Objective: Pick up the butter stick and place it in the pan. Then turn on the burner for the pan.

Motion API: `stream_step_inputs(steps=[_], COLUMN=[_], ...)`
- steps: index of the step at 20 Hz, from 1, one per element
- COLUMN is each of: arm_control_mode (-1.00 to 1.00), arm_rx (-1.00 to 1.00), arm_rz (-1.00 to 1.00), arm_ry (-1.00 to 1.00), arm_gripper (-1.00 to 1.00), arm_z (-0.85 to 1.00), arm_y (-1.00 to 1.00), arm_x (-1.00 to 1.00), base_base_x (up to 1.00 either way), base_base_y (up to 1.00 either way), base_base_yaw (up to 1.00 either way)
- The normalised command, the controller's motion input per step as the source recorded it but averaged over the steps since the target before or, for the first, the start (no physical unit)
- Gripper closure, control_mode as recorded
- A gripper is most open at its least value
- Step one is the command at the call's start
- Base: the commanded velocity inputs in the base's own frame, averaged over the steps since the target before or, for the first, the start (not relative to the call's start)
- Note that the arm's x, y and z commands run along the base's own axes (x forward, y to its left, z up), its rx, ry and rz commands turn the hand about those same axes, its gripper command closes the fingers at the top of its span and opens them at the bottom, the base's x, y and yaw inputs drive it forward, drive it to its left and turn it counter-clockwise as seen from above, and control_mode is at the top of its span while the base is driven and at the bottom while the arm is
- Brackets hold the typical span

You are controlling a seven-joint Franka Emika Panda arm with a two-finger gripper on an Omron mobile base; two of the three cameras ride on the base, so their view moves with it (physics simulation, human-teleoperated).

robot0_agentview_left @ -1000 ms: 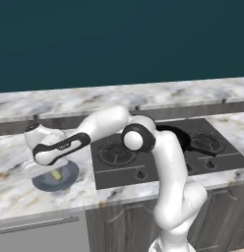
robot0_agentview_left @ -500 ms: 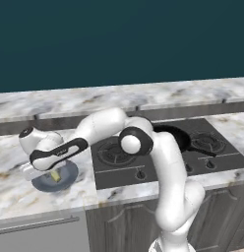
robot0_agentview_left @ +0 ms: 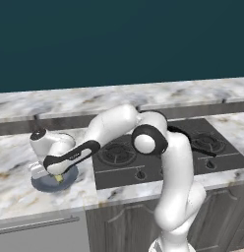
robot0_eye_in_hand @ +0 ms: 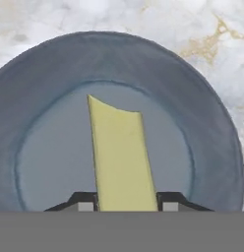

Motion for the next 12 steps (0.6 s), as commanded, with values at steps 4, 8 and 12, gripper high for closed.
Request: stream_step_inputs(steps=[4, 8, 12], arm_control_mode=[-1.00, -1.00, -1.00], arm_rx=[0.03, 0.00, 0.00], arm_rz=[0.00, 0.00, 0.00], arm_ry=[-0.03, -0.05, -0.03], arm_gripper=[1.00, 1.00, 1.00], arm_z=[0.38, 0.68, 0.72], arm_y=[-0.35, -0.31, -0.27], arm_x=[-0.07, -0.04, -0.06], base_base_x=[0.00, 0.00, 0.00], base_base_y=[0.00, 0.00, 0.00], base_base_yaw=[0.00, 0.00, 0.00])
